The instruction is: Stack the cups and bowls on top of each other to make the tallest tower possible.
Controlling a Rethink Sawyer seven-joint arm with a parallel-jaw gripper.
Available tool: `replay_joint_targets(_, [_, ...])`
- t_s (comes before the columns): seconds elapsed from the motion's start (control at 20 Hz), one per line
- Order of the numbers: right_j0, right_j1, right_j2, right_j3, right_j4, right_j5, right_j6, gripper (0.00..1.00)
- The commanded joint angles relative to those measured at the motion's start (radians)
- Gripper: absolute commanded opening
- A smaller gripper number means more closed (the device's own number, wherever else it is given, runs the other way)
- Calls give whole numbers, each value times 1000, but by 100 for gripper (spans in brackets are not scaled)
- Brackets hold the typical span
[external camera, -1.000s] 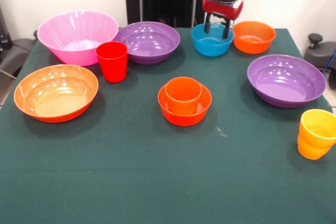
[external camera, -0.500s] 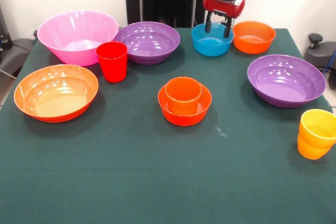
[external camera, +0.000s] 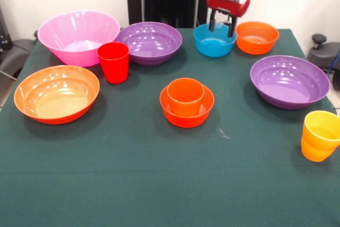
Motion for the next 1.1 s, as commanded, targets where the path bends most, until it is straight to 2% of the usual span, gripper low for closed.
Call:
replay_joint_targets(0.05, [12,37,97,-133,62,19,132,100])
replay_joint_targets(0.45, [25,57,110,-136,62,-33,153,100])
replay_joint_targets(0.65, [67,71,58,-149,71,-22,146,100])
replay_joint_targets(1.1, [92,110,0,-162,78,17,133,100])
